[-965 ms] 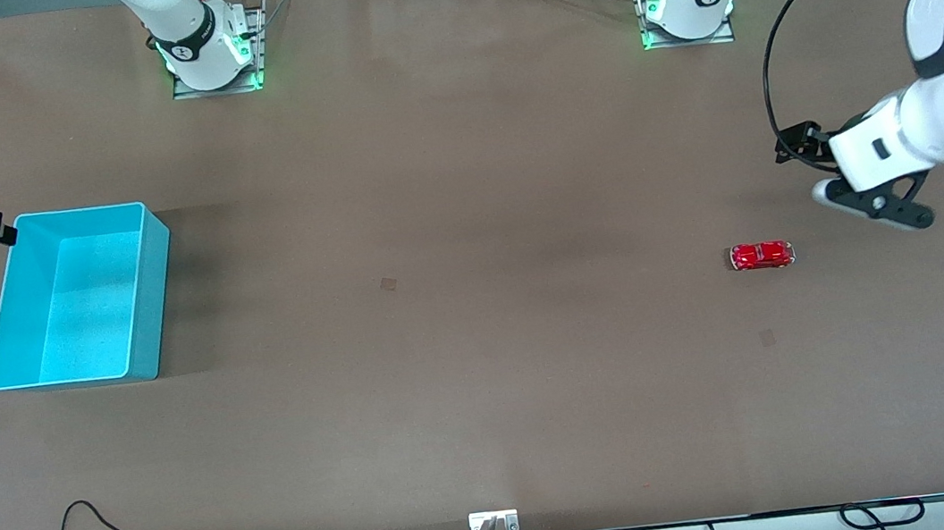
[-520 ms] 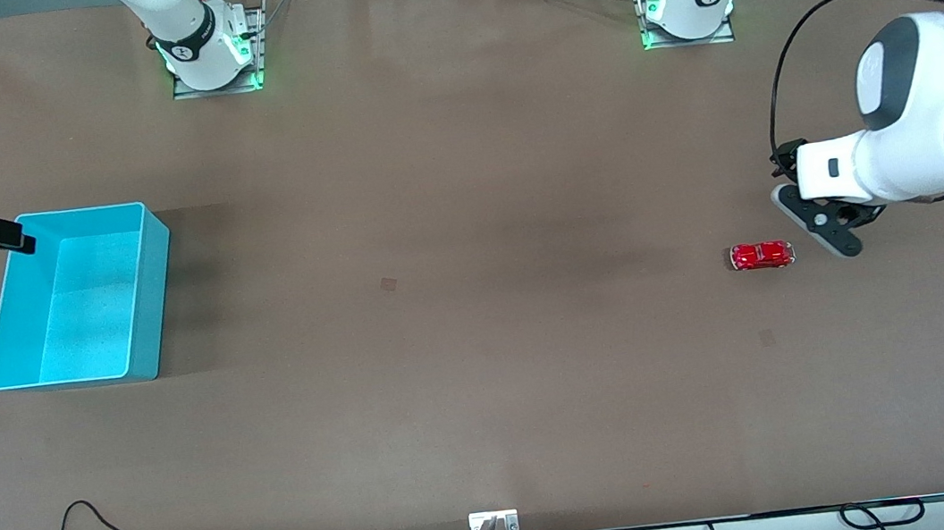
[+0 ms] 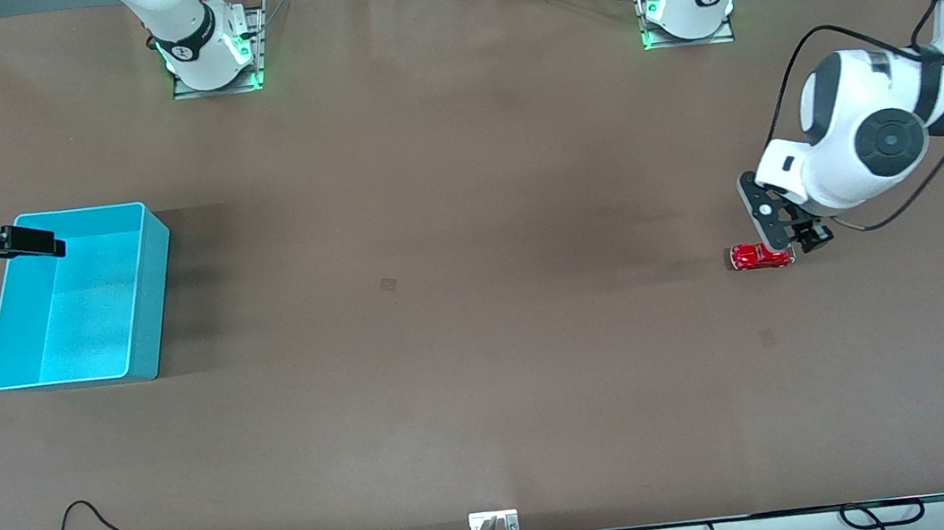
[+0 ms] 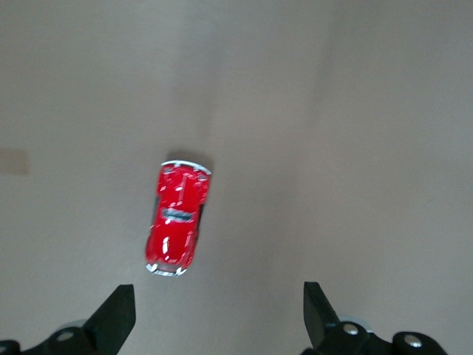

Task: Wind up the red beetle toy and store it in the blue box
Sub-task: 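Lower the left gripper and grasp the red beetle car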

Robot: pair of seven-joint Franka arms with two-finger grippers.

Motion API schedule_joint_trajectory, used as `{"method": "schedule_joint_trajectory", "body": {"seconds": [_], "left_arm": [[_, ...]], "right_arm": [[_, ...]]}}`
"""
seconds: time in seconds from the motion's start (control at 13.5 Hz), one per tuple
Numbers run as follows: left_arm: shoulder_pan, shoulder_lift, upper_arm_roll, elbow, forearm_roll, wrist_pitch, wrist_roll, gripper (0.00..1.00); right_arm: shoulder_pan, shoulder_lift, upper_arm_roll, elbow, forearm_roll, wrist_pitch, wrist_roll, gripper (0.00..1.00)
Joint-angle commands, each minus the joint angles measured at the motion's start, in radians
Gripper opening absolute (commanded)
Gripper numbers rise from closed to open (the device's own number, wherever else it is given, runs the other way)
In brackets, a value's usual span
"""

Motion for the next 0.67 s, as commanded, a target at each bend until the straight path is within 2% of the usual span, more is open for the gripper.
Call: {"method": "schedule_joint_trajectory", "body": {"seconds": [0.0, 0.22, 0.59], "left_arm": [[0.003, -0.023, -0.003, -0.064, 0.026, 0.098, 0.103, 1.00], [0.017, 0.021, -0.001, -0.101, 0.026, 0.248, 0.182, 1.00], [0.078, 0.116, -0.001, -0.100, 0.077, 0.397, 0.258, 1.00]], "right_arm": [[0.002, 0.005, -0.001, 0.016, 0.015, -0.022, -0.005, 1.00], [0.002, 0.008, -0.001, 0.017, 0.015, -0.018, -0.005, 1.00], [-0.001, 0.032, -0.001, 0.019, 0.018, -0.005, 0.002, 1.00]]}}
